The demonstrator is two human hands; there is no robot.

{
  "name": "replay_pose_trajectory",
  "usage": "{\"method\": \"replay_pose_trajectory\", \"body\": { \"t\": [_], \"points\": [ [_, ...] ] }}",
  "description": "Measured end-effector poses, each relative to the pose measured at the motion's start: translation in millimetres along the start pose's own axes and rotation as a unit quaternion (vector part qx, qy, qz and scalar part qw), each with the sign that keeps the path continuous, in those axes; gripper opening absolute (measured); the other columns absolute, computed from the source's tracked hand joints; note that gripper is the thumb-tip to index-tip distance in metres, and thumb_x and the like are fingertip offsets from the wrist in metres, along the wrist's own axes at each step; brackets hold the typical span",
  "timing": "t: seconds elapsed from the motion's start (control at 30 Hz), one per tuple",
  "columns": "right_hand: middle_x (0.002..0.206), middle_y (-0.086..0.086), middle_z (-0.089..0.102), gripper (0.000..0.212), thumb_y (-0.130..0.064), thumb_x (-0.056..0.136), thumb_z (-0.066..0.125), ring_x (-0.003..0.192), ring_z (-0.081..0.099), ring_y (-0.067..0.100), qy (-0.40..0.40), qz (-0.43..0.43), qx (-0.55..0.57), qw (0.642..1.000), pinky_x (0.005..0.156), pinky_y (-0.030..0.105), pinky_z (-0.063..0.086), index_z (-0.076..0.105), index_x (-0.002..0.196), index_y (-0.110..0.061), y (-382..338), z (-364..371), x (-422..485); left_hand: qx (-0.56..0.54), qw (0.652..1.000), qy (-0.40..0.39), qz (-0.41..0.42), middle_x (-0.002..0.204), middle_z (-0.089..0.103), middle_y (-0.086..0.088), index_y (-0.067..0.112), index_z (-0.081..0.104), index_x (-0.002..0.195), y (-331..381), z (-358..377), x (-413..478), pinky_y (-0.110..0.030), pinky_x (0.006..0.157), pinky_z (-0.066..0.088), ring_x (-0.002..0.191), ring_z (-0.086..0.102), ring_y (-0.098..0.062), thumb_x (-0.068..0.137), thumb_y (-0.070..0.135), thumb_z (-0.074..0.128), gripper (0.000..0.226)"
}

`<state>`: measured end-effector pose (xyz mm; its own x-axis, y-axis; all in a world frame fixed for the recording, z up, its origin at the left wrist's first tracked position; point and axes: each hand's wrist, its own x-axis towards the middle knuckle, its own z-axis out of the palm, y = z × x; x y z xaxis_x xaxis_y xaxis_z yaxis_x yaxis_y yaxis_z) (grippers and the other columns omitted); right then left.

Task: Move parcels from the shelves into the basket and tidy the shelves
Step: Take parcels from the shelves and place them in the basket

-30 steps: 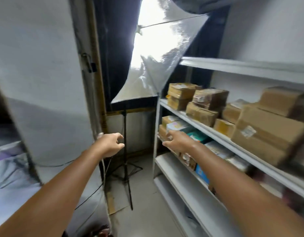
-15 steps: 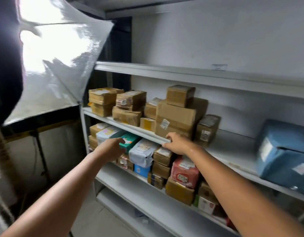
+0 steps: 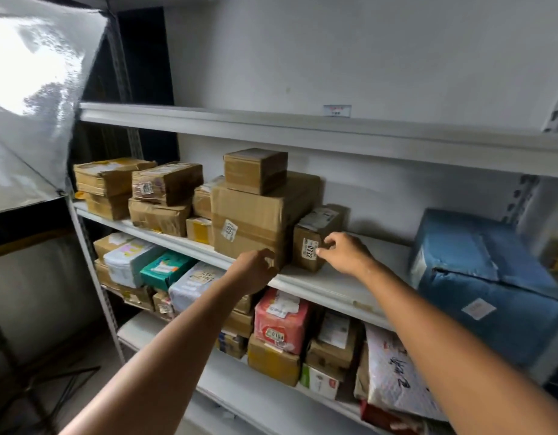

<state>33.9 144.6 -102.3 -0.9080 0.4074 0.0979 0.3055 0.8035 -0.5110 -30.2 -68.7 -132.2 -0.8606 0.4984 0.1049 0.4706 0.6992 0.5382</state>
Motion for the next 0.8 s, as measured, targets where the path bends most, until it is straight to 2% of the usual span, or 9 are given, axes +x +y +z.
{"method": "replay_pose_trajectory", "body": {
  "t": [0.1,0.2,0.3,0.43,0.53,0.63,0.8],
  "points": [
    [0.131,0.007,0.063,0.055,-0.05,0.087,0.065,0.118,0.06,0.027,0.011,0.012,0.026,1.0,0.097,0.036,0.049,0.057,0.132,-0.018,14.0,1.4,17.6,-0.053,0.998,0.009,-0.013,0.119,0.068,-0.012,0.014,0.062,0.126,22.4,13.6,22.1,-0.035,0.09,0.05,0.11,0.062,-0.032,0.093,0.023,0.061,0.035],
    [0.135,0.009,0.061,0.058,-0.048,0.089,0.063,0.121,0.057,0.028,0.016,0.028,0.063,0.998,0.099,0.037,0.048,0.055,0.136,-0.015,23.4,4.5,35.9,-0.114,0.992,0.023,-0.039,0.126,0.064,-0.011,0.012,0.051,0.137,31.2,25.6,44.1,-0.03,0.092,0.047,0.116,0.059,-0.031,0.09,0.026,0.065,0.051],
    [0.132,0.006,0.062,0.053,-0.048,0.089,0.062,0.119,0.058,0.027,0.024,0.052,0.111,0.992,0.098,0.037,0.048,0.058,0.133,-0.018,26.1,8.0,51.3,-0.187,0.98,0.029,-0.06,0.129,0.063,-0.01,0.014,0.041,0.144,28.5,40.1,64.8,-0.035,0.095,0.05,0.116,0.06,-0.027,0.087,0.028,0.069,0.065],
    [0.122,0.004,0.067,0.047,-0.049,0.086,0.061,0.111,0.062,0.028,0.051,0.076,0.188,0.978,0.094,0.042,0.052,0.064,0.124,-0.02,20.6,12.8,72.6,-0.24,0.968,0.027,-0.061,0.139,0.054,-0.011,0.011,0.028,0.15,35.0,50.4,81.5,-0.039,0.101,0.046,0.125,0.053,-0.029,0.09,0.023,0.068,0.074],
    [0.119,0.004,0.067,0.047,-0.05,0.086,0.061,0.108,0.062,0.028,0.05,0.099,0.237,0.965,0.092,0.048,0.055,0.062,0.123,-0.021,14.3,16.8,86.0,-0.262,0.963,0.023,-0.062,0.14,0.052,-0.01,0.011,0.03,0.149,35.8,55.2,96.1,-0.042,0.103,0.045,0.126,0.051,-0.029,0.088,0.023,0.07,0.074],
    [0.118,0.005,0.069,0.052,-0.051,0.08,0.063,0.105,0.065,0.028,0.045,0.115,0.268,0.955,0.09,0.048,0.056,0.062,0.123,-0.022,12.1,23.7,99.0,-0.271,0.961,0.011,-0.055,0.137,0.056,-0.006,0.015,0.034,0.148,31.8,56.6,107.4,-0.041,0.101,0.047,0.122,0.055,-0.026,0.087,0.023,0.07,0.072],
    [0.116,0.004,0.069,0.043,-0.038,0.083,0.068,0.102,0.067,0.027,0.055,0.15,0.332,0.93,0.084,0.049,0.059,0.061,0.124,-0.024,12.1,34.1,108.9,-0.301,0.953,-0.01,-0.035,0.131,0.059,-0.005,0.015,0.039,0.145,21.4,57.9,120.1,-0.035,0.098,0.048,0.119,0.056,-0.023,0.086,0.016,0.072,0.067]
  ]
}}
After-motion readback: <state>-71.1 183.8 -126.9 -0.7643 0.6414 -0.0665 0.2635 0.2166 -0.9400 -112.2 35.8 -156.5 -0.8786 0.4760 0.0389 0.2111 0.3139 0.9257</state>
